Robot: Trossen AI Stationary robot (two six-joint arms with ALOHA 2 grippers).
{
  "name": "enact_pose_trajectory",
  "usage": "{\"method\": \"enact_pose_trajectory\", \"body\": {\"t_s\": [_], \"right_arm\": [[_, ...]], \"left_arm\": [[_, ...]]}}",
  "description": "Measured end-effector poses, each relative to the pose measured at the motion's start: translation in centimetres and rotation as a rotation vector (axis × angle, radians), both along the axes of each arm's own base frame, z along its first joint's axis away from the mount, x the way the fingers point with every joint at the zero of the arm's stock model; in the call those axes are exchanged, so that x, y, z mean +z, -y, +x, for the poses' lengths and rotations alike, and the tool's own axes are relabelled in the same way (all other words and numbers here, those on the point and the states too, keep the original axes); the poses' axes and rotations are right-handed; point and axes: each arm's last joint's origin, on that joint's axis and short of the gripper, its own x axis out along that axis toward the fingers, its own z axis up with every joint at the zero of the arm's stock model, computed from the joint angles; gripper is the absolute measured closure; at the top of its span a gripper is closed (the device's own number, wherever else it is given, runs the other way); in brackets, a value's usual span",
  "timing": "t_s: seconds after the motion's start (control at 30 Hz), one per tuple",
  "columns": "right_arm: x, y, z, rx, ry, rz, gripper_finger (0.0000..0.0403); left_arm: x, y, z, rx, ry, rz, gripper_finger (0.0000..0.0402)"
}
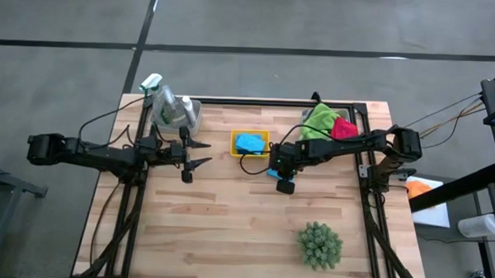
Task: Pick & Place Kitchen Items
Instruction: Put the blue sponge into the yellow bin
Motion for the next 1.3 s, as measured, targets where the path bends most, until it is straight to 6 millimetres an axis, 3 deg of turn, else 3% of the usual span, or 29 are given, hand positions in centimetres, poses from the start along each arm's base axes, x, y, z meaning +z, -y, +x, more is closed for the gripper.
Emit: {"method": "enact_pose_trajectory", "body": {"t_s": [0.33,0.63,0.77,0.9,1.03,1.2,1.3], "right_arm": [[-0.2,0.5,-0.5,-0.058,-0.055,-0.032,0.0368],[-0.2,-0.1,-0.5,-0.029,-0.057,-0.082,0.0183],[-0.2,-0.8,-0.2,-0.037,-0.036,-0.103,0.0138],[-1.1,-1.8,0.4,-0.054,-0.029,-0.153,0.0140],[-2.6,-2.7,0.8,-0.051,-0.075,-0.211,0.0166],[-4.1,-3.4,1.4,-0.090,-0.108,-0.303,0.0223],[-4.6,-4.0,1.7,-0.080,-0.120,-0.322,0.0280]], "left_arm": [[0.0,0.0,0.0,0.000,0.000,0.000,0.0201],[0.0,0.0,0.0,0.000,0.000,0.000,0.0201],[0.0,0.0,0.0,0.000,0.000,0.000,0.0201],[0.0,0.0,0.0,0.000,0.000,0.000,0.0201],[0.0,0.0,0.0,0.000,-0.001,0.000,0.0201],[0.0,0.0,0.0,0.000,-0.001,0.000,0.0201],[0.0,0.0,0.0,0.000,-0.001,0.000,0.0201]]}}
